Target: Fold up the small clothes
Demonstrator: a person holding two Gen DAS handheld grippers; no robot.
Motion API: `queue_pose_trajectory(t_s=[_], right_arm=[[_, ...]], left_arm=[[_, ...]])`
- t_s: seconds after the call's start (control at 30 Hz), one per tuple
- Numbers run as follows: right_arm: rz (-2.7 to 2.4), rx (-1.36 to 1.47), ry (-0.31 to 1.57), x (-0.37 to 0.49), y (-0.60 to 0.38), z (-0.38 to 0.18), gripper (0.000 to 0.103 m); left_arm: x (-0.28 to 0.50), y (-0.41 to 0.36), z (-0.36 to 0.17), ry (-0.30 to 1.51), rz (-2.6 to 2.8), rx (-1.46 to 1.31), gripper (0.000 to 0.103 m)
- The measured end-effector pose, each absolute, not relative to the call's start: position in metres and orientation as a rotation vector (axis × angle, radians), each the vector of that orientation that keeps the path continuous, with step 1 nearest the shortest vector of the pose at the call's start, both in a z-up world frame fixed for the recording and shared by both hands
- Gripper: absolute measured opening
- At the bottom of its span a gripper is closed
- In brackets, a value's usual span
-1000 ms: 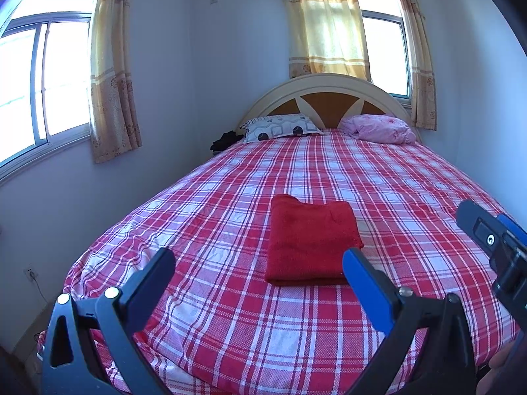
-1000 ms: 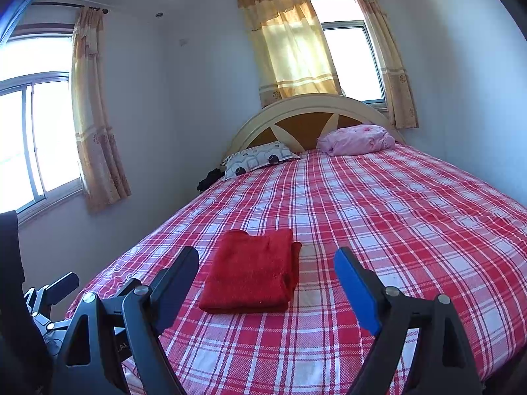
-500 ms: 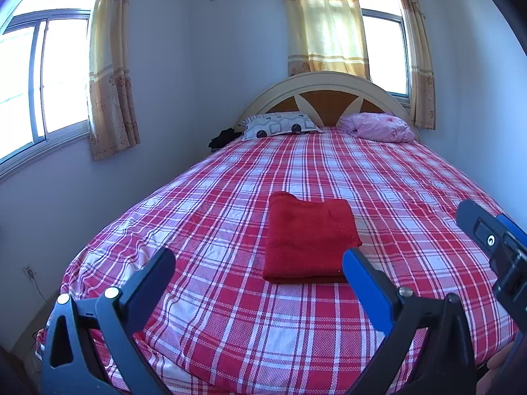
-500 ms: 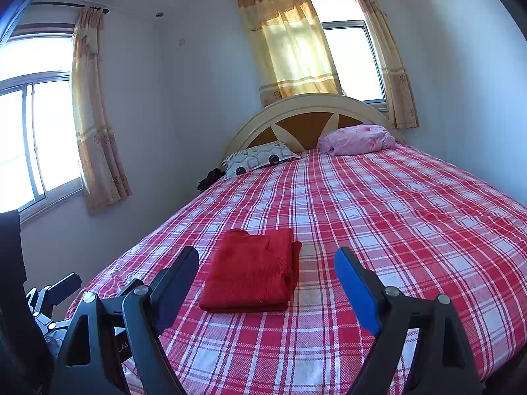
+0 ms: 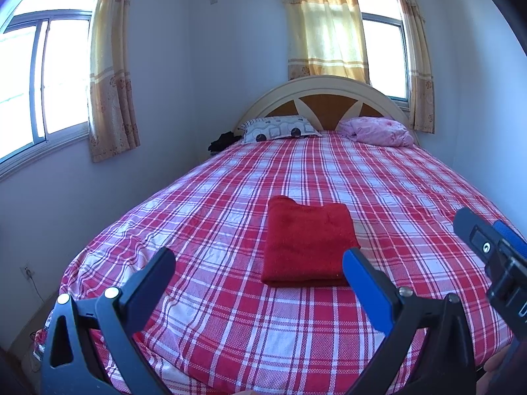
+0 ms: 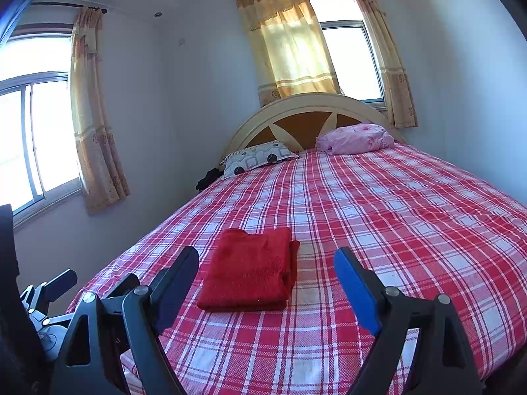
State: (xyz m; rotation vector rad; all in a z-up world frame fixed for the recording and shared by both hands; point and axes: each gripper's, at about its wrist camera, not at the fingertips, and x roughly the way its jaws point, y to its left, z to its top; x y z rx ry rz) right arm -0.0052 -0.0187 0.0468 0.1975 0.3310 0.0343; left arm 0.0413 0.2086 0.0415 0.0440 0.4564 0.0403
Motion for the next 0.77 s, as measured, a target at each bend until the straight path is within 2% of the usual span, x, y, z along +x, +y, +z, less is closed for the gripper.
queue_pose_trajectory(t_s=[0.77], right_arm=[[0.019,0.209,0.342,-0.004,-0.021,0.044,0.085]], left_arm=[[0.052,0.210,0.036,0.493,0.018,0.029,0.103]])
